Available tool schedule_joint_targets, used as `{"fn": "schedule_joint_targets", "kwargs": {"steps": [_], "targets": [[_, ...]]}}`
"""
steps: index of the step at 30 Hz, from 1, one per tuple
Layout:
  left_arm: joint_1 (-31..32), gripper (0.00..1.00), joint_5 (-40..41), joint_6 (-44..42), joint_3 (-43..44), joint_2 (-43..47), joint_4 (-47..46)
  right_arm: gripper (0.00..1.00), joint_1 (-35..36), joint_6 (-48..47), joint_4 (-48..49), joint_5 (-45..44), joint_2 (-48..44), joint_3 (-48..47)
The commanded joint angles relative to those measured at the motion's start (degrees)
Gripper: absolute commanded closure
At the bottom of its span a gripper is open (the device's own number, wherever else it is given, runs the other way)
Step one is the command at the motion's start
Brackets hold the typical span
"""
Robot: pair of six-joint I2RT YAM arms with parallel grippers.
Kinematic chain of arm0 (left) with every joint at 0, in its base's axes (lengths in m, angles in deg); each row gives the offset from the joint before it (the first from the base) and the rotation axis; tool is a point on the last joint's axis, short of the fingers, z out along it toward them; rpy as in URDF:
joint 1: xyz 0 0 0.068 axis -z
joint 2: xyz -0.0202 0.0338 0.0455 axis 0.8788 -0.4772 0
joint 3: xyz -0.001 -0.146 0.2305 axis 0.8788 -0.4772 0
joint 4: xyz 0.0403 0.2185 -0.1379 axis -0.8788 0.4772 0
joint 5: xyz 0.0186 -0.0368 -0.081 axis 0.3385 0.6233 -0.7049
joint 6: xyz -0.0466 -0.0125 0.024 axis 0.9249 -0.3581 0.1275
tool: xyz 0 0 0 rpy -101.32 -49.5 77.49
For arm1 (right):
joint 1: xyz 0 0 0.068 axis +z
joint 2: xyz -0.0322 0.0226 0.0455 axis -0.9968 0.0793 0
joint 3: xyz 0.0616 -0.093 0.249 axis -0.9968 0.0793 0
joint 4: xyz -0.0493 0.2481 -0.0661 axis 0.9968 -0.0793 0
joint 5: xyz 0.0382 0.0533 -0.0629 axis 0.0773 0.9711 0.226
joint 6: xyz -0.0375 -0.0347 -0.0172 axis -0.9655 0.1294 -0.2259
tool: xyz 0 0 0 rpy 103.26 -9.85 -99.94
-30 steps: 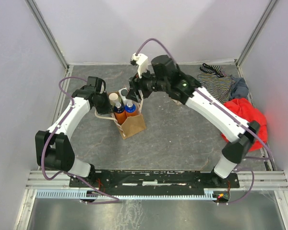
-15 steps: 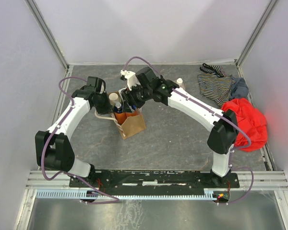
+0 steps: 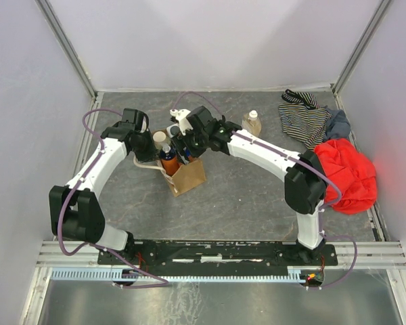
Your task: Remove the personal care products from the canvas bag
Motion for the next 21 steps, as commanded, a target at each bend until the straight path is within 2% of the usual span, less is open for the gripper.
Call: {"fn": "schedule_joint_targets", "kwargs": {"steps": [1,16,18,21], "targets": [[0.2,0.92,-2.5,-1.6,-0.5,1.7,0.5,0.17,0.4,-0.1,4.1,-7.0,0.9,2.3],[0.2,0.91,-2.8,-1.9,-1.2,2.3,0.4,0.14,0.6,0.8,17.1,-8.9,5.3,3.5],[0.2,0.91,-2.9,-2.0,-1.2,2.3,0.6,0.17,0.6,0.7,15.8,-8.6,6.9,1.4],[0.2,0.91,-2.8,-2.0,-1.1,2.3,0.8,0.30,0.6,0.5,14.9,-7.7,7.7,0.1]]}}
